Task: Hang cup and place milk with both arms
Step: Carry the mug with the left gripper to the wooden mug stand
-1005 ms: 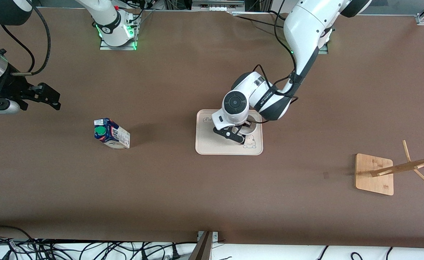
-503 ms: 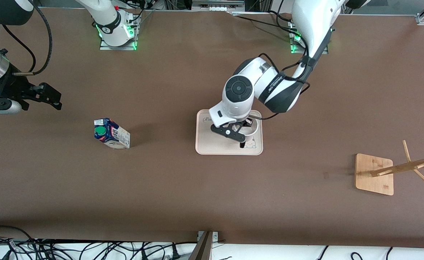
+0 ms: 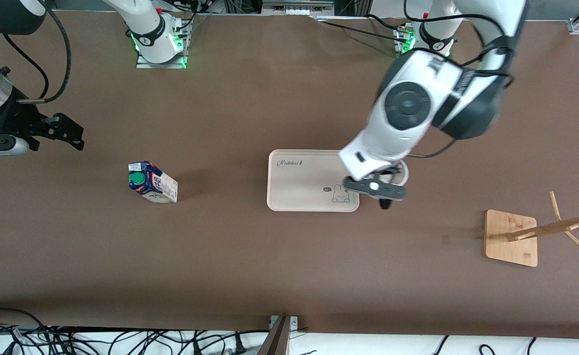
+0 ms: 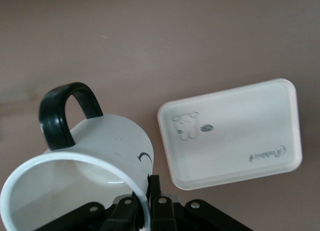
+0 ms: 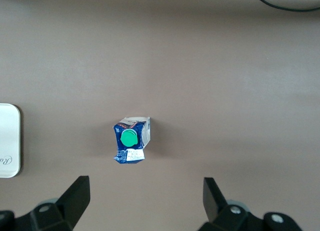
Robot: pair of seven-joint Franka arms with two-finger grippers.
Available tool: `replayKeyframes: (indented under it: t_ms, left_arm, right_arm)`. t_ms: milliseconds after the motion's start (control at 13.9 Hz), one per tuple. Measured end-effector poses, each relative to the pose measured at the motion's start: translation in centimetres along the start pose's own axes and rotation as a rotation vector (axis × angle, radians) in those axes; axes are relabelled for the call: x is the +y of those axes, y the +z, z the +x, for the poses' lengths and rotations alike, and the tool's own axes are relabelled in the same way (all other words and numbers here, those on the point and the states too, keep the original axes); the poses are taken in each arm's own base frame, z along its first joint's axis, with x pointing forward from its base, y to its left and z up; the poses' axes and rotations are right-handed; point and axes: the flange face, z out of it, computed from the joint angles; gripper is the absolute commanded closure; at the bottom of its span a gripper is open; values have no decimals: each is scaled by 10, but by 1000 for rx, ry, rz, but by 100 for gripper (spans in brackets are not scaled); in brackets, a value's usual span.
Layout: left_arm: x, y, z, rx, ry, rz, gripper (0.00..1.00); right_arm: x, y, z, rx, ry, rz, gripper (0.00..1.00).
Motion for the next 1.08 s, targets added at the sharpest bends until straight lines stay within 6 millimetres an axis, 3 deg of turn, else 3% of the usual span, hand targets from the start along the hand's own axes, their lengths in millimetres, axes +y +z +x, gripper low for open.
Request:
replayKeyframes:
  t_ms: [287, 359, 503, 790, 1077]
  left_arm:
    - [-133, -30, 12, 51, -1, -10, 100]
    - [-159, -42, 12, 73, -21, -12, 100]
    - [-190, -58, 9, 95, -58, -12, 100]
    - [-233, -62, 5, 103, -133, -53, 100]
    - [-318, -47, -7, 93, -268, -160, 100]
  right_arm:
    - [0, 0, 0, 0, 0, 0, 0]
    - [0, 0, 0, 0, 0, 0, 0]
    - [0, 0, 0, 0, 0, 0, 0]
    - [0, 0, 0, 0, 0, 0, 0]
    - [0, 0, 0, 0, 0, 0, 0]
